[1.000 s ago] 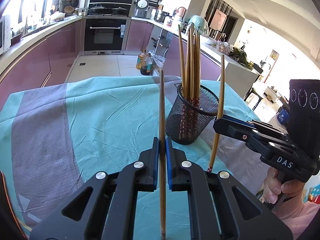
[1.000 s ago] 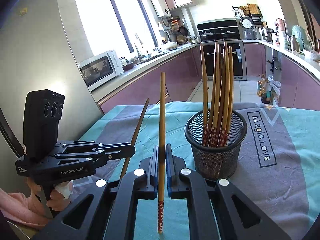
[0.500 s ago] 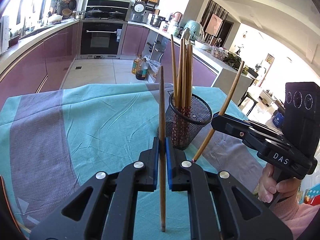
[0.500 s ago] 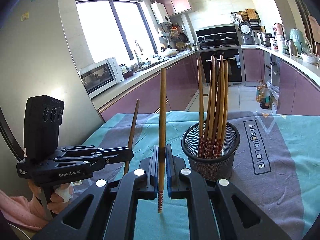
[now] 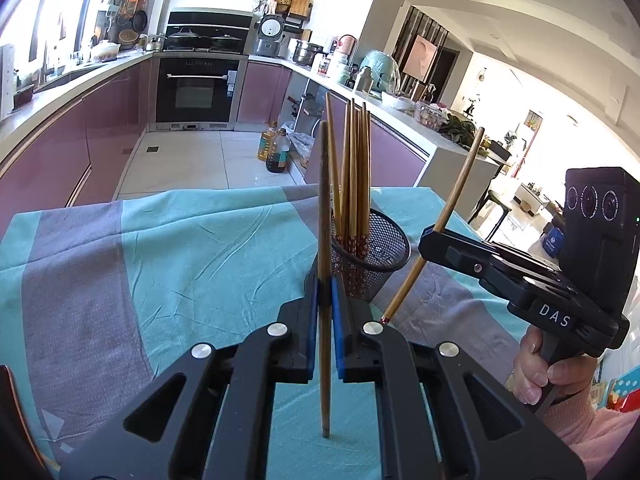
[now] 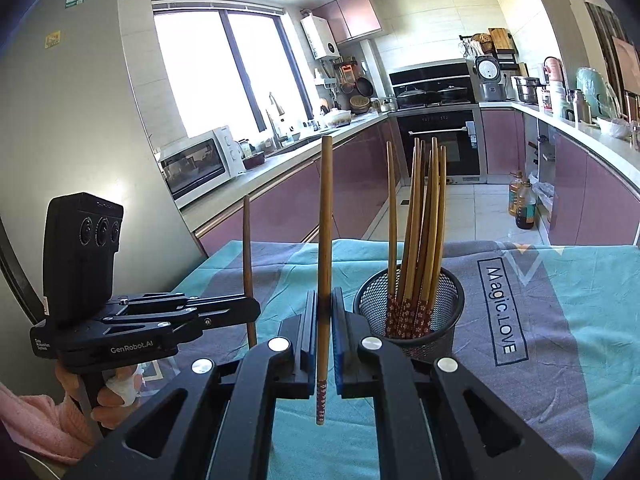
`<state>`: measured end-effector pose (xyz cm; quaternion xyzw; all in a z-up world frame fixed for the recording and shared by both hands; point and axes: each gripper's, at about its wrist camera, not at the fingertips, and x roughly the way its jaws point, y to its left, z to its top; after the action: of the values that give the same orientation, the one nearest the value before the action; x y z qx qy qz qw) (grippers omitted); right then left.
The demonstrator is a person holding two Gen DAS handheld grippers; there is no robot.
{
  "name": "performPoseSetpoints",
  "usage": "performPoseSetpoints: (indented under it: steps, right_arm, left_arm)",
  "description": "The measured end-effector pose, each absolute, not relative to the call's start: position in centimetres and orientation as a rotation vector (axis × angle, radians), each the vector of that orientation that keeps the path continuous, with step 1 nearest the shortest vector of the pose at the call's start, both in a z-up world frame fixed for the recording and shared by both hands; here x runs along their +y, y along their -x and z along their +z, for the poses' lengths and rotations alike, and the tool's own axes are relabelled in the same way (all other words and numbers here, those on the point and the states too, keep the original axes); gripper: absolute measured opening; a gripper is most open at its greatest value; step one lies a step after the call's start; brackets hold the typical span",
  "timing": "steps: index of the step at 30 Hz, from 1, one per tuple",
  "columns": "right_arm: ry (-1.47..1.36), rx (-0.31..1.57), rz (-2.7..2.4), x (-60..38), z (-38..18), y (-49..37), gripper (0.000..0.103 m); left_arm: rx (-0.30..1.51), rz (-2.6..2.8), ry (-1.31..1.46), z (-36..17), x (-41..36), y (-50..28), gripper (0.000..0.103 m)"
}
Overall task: Organize utensils
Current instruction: 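Lift both chopsticks upright and carry them over the mesh holder, then lower the left gripper's chopstick into the holder while the right gripper lowers its own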
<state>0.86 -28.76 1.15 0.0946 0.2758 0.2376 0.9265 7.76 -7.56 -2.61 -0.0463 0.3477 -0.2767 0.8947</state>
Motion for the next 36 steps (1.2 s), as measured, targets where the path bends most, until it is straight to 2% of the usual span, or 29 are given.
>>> performPoseSetpoints:
  steps: [36]
  right_arm:
    - [-0.179, 0.508, 0.462, -30.4, 3.0, -0.8, 0.006]
  left_arm:
    - [0.654, -0.598, 0.078, -0.9, -7.8, -7.1, 0.007]
